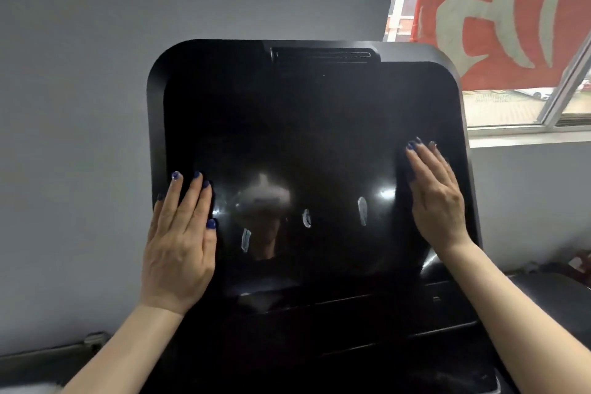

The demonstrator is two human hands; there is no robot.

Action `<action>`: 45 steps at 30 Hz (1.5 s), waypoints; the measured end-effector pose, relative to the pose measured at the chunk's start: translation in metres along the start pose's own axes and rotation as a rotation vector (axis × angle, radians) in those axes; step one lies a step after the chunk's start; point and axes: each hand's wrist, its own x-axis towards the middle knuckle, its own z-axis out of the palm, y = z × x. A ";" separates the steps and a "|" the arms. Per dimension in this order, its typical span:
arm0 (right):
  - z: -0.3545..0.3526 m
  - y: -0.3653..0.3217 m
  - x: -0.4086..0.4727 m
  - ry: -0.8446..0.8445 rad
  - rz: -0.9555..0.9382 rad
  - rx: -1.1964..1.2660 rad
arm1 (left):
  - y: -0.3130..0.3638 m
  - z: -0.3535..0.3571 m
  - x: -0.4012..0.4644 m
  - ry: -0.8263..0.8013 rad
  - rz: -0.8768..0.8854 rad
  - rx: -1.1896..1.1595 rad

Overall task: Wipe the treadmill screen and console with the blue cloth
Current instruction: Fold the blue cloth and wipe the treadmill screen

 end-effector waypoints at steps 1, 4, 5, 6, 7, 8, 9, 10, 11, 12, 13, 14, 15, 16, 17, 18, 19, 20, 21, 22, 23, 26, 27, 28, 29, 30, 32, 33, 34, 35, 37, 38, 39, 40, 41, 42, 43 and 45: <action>-0.001 -0.002 -0.007 0.000 -0.022 -0.001 | 0.000 0.000 0.000 -0.002 0.002 -0.002; -0.006 -0.003 -0.027 -0.036 -0.078 -0.009 | -0.002 -0.001 0.001 -0.005 0.000 -0.010; -0.007 -0.003 -0.029 -0.047 -0.087 -0.009 | -0.001 -0.002 0.001 -0.007 -0.006 -0.011; -0.008 -0.001 -0.029 -0.056 -0.092 -0.005 | 0.000 -0.004 0.001 -0.006 -0.016 -0.014; -0.009 0.000 -0.028 -0.064 -0.094 0.002 | 0.004 -0.006 0.000 -0.001 -0.031 -0.019; -0.009 0.000 -0.026 -0.072 -0.094 0.008 | 0.009 -0.009 -0.002 0.005 -0.044 -0.031; -0.010 -0.001 -0.025 -0.077 -0.093 0.011 | 0.018 -0.012 -0.006 0.009 -0.048 -0.049; -0.010 0.000 -0.025 -0.080 -0.091 0.008 | 0.030 -0.014 -0.013 0.007 -0.038 -0.074; -0.009 0.000 -0.026 -0.082 -0.089 0.002 | 0.044 -0.015 -0.021 -0.002 -0.018 -0.103; -0.009 0.000 -0.027 -0.084 -0.088 -0.002 | 0.059 -0.016 -0.029 -0.016 0.007 -0.130; -0.008 0.000 -0.027 -0.085 -0.089 -0.004 | 0.073 -0.015 -0.037 -0.033 0.029 -0.151; -0.007 0.001 -0.028 -0.085 -0.088 -0.006 | 0.087 -0.013 -0.044 -0.049 0.045 -0.164; -0.007 0.002 -0.028 -0.085 -0.085 -0.005 | 0.099 -0.010 -0.051 -0.063 0.055 -0.173; -0.007 0.003 -0.028 -0.085 -0.083 -0.005 | 0.109 -0.007 -0.056 -0.075 0.059 -0.179; -0.007 0.003 -0.028 -0.086 -0.082 -0.002 | 0.119 -0.003 -0.061 -0.087 0.059 -0.184; -0.007 0.003 -0.029 -0.088 -0.081 0.000 | 0.127 0.002 -0.064 -0.100 0.056 -0.186; -0.007 0.003 -0.029 -0.094 -0.078 0.002 | 0.134 0.006 -0.067 -0.114 0.053 -0.185; -0.008 0.003 -0.029 -0.097 -0.075 0.007 | 0.140 0.012 -0.070 -0.129 0.051 -0.179; -0.008 0.003 -0.030 -0.100 -0.072 0.015 | 0.146 0.017 -0.071 -0.143 0.049 -0.170; -0.008 0.004 -0.031 -0.109 -0.070 0.021 | 0.151 0.023 -0.072 -0.154 0.046 -0.160; -0.010 0.004 -0.033 -0.127 -0.078 0.019 | 0.155 0.029 -0.072 -0.163 0.044 -0.150; -0.020 0.014 -0.039 -0.195 -0.166 -0.028 | 0.162 0.044 -0.071 -0.177 0.028 -0.104; -0.024 0.018 -0.038 -0.209 -0.187 -0.046 | 0.162 0.048 -0.072 -0.176 0.029 -0.086; -0.027 0.022 -0.034 -0.215 -0.192 -0.059 | 0.162 0.051 -0.072 -0.174 0.037 -0.061; -0.027 0.023 -0.027 -0.210 -0.182 -0.064 | 0.162 0.054 -0.073 -0.170 0.051 -0.031; -0.023 0.020 -0.016 -0.193 -0.153 -0.066 | 0.161 0.055 -0.074 -0.165 0.066 -0.001; -0.011 0.011 0.011 -0.139 -0.050 -0.040 | 0.161 0.059 -0.076 -0.155 0.082 0.036; -0.004 0.005 0.019 -0.105 -0.007 -0.017 | 0.160 0.060 -0.077 -0.149 0.080 0.046; 0.001 -0.001 0.023 -0.077 0.009 0.000 | 0.160 0.061 -0.077 -0.144 0.080 0.056; 0.004 -0.002 0.020 -0.066 -0.008 0.004 | 0.160 0.062 -0.078 -0.146 0.084 0.065; -0.003 0.004 -0.005 -0.092 -0.117 -0.003 | 0.162 0.062 -0.081 -0.161 0.100 0.070; -0.010 0.010 -0.020 -0.116 -0.173 0.002 | 0.163 0.062 -0.082 -0.162 0.104 0.067; -0.017 0.016 -0.034 -0.153 -0.210 0.006 | 0.164 0.064 -0.083 -0.168 0.106 0.066; -0.021 0.022 -0.043 -0.183 -0.224 0.001 | 0.165 0.064 -0.085 -0.181 0.101 0.058; -0.022 0.024 -0.039 -0.181 -0.220 -0.004 | 0.164 0.064 -0.085 -0.184 0.097 0.041; -0.019 0.021 -0.027 -0.158 -0.197 -0.008 | 0.163 0.063 -0.083 -0.183 0.096 0.033; -0.013 0.017 -0.011 -0.132 -0.156 -0.006 | 0.162 0.062 -0.081 -0.186 0.092 0.038; -0.002 0.004 0.021 -0.089 -0.080 -0.017 | 0.160 0.060 -0.078 -0.180 0.095 0.044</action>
